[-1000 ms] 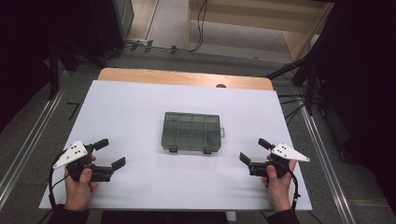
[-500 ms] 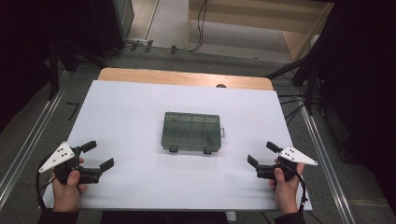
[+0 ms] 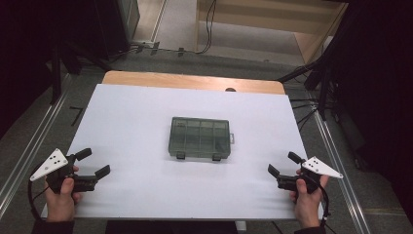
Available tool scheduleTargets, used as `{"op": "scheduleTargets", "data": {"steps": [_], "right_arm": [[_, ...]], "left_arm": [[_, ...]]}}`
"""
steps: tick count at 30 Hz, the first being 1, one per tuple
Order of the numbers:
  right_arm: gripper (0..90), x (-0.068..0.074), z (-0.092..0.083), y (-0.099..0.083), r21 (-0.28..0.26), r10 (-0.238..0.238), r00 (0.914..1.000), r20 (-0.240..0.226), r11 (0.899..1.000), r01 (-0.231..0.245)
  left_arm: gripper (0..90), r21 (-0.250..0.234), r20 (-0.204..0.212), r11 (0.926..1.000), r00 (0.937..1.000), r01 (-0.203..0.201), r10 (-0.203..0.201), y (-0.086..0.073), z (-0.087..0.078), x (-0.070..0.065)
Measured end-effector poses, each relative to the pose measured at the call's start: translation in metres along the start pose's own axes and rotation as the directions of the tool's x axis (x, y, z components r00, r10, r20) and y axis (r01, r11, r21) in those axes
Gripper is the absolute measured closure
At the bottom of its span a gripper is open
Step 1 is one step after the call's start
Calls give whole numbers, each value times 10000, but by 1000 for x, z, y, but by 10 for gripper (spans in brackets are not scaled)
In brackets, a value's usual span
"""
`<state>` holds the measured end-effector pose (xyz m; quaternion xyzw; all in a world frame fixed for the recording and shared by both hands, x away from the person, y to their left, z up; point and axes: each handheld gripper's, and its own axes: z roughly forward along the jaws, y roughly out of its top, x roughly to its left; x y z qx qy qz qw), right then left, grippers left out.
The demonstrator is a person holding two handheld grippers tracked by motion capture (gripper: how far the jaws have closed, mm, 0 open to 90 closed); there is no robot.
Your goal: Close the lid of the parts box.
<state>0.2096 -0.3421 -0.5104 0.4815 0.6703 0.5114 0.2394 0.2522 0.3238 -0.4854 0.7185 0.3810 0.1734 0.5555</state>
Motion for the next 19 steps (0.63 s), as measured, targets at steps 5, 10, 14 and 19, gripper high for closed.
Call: {"op": "scheduleTargets", "data": {"steps": [5, 10, 14, 19], "right_arm": [[0, -6, -6, -3, -31, 80, 9999, 146, 10000, -80], [0, -9, -9, -6, -67, 162, 9996, 233, 9998, -161], [0, -8, -7, -7, -31, 145, 9996, 238, 9999, -145], [0, -9, -6, -8, -42, 174, 9997, 179, 9998, -173]], "left_arm": [[0, -14, -176, 10000, 9998, -21, 20, -2, -3, 5], [0, -21, -147, 10000, 9999, -52, 52, -3, -2, 5], [0, -40, -167, 10000, 9998, -81, 80, -4, 0, 4], [0, 35, -275, 9999, 9996, -102, 103, -5, 1, 3]]}}
